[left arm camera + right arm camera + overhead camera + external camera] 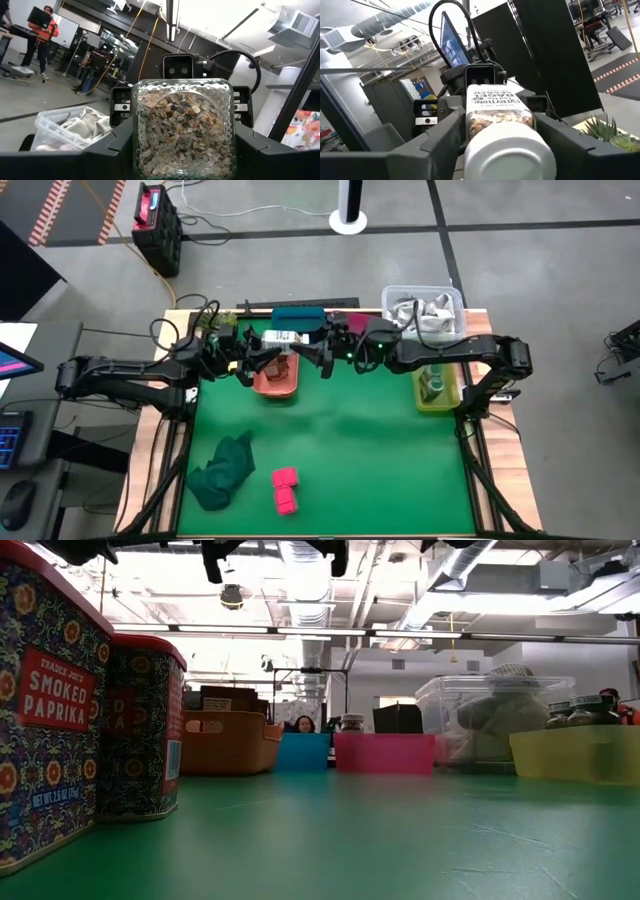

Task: Sort spices by type
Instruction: Put the white spice bottle into the red bin

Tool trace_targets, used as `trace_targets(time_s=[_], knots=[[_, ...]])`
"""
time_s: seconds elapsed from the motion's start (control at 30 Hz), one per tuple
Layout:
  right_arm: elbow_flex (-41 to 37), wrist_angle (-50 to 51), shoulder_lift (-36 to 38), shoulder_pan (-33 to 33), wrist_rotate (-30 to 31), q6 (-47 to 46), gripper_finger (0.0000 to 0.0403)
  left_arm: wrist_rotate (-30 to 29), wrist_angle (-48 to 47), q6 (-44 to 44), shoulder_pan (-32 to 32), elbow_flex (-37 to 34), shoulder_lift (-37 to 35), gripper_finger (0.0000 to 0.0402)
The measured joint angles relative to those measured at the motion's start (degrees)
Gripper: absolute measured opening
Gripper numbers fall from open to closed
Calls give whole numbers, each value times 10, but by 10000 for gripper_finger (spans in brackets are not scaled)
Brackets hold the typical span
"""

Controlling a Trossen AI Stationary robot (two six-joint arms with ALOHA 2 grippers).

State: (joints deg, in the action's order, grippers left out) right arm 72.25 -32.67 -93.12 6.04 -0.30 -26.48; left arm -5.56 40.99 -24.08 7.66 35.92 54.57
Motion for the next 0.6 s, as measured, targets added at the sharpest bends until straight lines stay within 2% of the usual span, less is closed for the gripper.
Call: trace_targets(time_s=[0.2, 0.4, 0.5, 0.6], knots=[[0, 9, 0, 0, -16, 0, 223, 7, 0, -2, 0, 0, 0, 195], [1, 19, 1, 0, -18, 2, 222, 9, -1, 3, 0, 0, -1, 196], [1, 24, 1, 0, -18, 2, 222, 8, -14, 6, 0, 0, -1, 210], [1, 34, 1, 5, -28, -1, 222, 8, -31, 13, 0, 0, -4, 243]])
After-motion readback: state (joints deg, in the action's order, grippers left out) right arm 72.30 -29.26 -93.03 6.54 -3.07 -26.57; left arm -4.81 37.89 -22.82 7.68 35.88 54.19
